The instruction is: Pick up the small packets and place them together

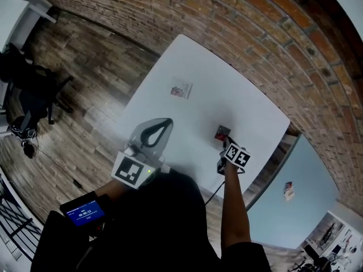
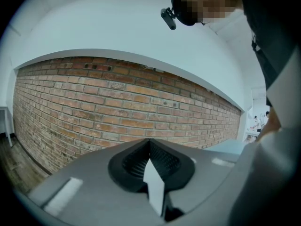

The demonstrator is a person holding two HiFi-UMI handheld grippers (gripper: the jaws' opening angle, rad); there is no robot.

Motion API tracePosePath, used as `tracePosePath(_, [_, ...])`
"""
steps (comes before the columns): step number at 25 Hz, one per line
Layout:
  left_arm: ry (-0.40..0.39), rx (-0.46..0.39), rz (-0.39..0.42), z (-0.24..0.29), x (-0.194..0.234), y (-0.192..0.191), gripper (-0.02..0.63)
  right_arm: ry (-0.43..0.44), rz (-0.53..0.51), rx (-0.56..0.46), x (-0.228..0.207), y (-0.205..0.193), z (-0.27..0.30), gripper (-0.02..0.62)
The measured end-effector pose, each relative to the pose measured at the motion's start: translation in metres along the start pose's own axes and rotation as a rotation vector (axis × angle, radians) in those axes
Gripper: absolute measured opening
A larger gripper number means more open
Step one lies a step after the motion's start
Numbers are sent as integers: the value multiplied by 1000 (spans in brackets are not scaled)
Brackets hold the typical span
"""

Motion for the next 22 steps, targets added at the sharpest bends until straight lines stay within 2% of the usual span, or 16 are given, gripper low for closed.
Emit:
tracePosePath(11, [8,-1,2,-1,12,3,0,86,160,-30,10,8,12,31])
tracePosePath(14, [10,-2,3,-2,14,3,0,79,139,-51,12,11,12,36])
tracePosePath(19, [14,0,-12,-6,20,1,0,67,79,-91,15,14,2,138])
tracePosePath(22, [23,-2,-24,-8,26,-2,0,27,2,-133,20,8,-17,155])
Point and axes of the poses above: the fingertips, and each gripper's own axes: z forward along the fingers, x to its left, y out of its top, the point moved 5 cm from there along -z, backward along the fingers, and after that the axes turned 9 degrees about x, right-handed, at the moved point
